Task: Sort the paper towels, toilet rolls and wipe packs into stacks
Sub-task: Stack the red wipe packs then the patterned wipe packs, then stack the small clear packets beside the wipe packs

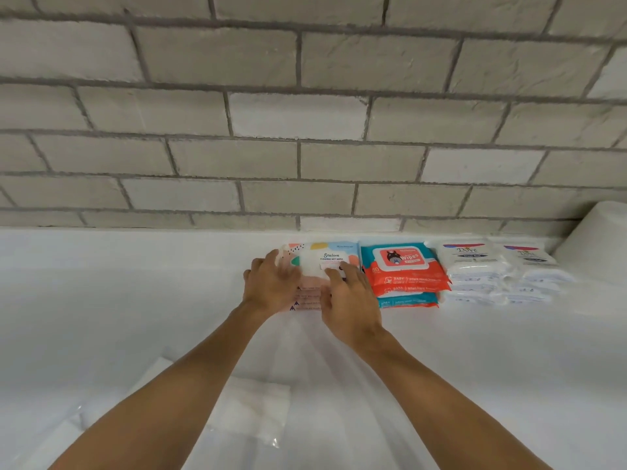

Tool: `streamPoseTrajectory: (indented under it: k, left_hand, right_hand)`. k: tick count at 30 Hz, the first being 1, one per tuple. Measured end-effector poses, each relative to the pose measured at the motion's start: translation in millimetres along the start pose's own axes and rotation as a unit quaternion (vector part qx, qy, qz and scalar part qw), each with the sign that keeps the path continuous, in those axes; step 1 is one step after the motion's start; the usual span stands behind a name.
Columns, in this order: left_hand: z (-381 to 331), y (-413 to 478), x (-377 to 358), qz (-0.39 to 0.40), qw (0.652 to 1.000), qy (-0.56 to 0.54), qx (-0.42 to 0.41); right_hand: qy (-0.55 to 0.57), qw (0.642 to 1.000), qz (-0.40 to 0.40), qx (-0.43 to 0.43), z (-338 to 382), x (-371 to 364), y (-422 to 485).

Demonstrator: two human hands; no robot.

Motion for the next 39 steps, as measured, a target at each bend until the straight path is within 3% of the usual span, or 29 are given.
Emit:
streamPoseTrajectory:
  k: [8, 13, 22, 32, 39]
  left_hand:
    - [11, -58, 55, -0.016, 0.998, -0.050, -0.037]
    - [28, -114, 77, 0.052, 0.998, -0.030, -0.035]
    - [62, -202, 115, 0.271, 0.955, 0.097, -0.068]
    - [95, -231, 137, 0.352, 0.914, 0.187, -0.071]
    - [107, -259, 118, 0.412, 0.859, 0.286, -0.107]
  right_hand:
    - [0.115, 0.984, -0.108, 0.084, 16, 22, -32]
    - [0.212, 0.974, -0.019, 0.082, 38, 25, -70]
    - [0.192, 0.969, 0.084, 0.128, 74, 6, -130]
    - [0.150, 0.980, 0.085, 0.103, 88, -20, -146]
    - [0.024, 0.984, 0.140, 0.109, 100, -32, -153]
Point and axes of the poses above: each hand's wrist, its own y-axis towards the middle knuckle, its own x-axis out of the back of the hand, z = x × y, the point moved 4 cm from there along y, towards the middle knuckle, and after that the axes turned 14 degrees about -y, right-handed, at the moved point
